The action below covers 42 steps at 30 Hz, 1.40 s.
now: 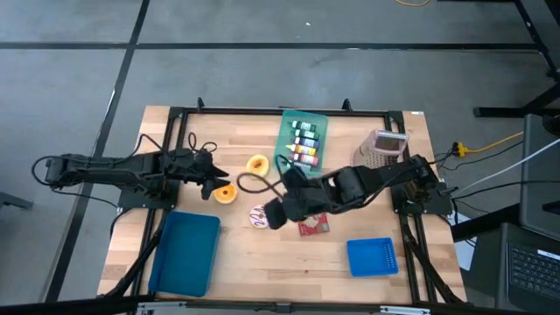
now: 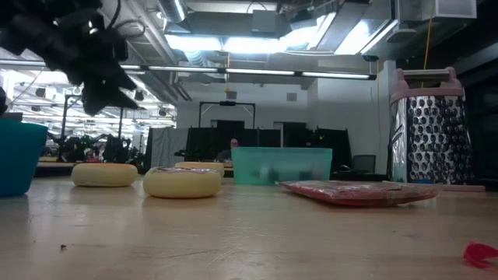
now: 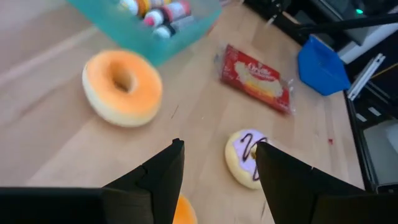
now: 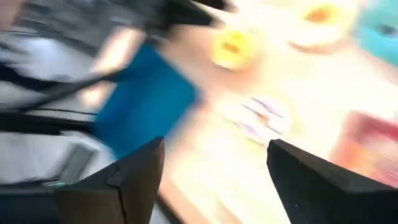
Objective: Pick & Place Food Item
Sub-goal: Put the red popcorn bag into the dark blue bin
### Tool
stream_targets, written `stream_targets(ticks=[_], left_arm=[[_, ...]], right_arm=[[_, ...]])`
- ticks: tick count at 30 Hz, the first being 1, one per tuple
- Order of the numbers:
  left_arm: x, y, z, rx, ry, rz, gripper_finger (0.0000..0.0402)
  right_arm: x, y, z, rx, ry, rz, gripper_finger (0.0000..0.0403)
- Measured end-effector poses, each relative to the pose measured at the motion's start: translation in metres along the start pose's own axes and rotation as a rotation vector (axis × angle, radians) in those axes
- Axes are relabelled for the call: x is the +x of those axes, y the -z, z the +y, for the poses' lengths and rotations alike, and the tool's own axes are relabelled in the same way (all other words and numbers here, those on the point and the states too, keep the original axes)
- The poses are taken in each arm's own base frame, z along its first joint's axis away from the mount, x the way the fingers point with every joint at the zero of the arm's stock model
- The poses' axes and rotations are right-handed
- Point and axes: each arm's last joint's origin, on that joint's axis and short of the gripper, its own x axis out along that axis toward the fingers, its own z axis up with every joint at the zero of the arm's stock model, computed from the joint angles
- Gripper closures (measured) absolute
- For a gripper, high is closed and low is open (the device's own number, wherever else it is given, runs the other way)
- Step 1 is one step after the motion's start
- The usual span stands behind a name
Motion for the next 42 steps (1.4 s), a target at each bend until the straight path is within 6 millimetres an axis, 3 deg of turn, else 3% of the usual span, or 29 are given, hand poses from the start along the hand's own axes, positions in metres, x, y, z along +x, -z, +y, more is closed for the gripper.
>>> stream_targets(ticks=[5, 8, 16, 19, 23, 29, 37, 42], left_arm=[[0.004, 0.008, 0.006, -0.064, -0.037, -0.004, 0.0208], [0.004, 0.007, 0.006, -0.09, -0.042, -0.03, 0.0208], [-0.001, -0.01, -0.004, -0.173, 0.021, -0.149, 0.0208], [-0.005, -0.019, -0.009, -0.154, 0.025, -0.165, 0.0208], [-0.013, -0.028, -0.016, -0.105, 0.015, -0.139, 0.0208], [-0.024, -0.041, -0.025, -0.032, -0.021, -0.043, 0.0208], [-0.027, -0.056, -0.033, 0.005, -0.044, -0.065, 0.0208], [-0.022, -0.055, -0.032, -0.021, -0.057, -0.045, 0.0208]], right_arm=[[0.011, 0.015, -0.033, -0.01, 0.337, 0.059, 0.0124], [0.029, 0.023, -0.049, -0.056, 0.447, 0.131, 0.0124], [0.092, 0.043, -0.089, -0.121, 0.426, 0.267, 0.0124], [0.104, 0.043, -0.109, -0.092, 0.36, 0.261, 0.0129], [0.103, 0.034, -0.133, -0.035, 0.259, 0.204, 0.0142], [0.081, 0.029, -0.185, 0.031, 0.25, 0.182, 0.0159], [0.091, 0.055, -0.234, 0.194, 0.015, 0.297, 0.0162], [0.104, 0.075, -0.265, 0.248, 0.075, 0.355, 0.0162]])
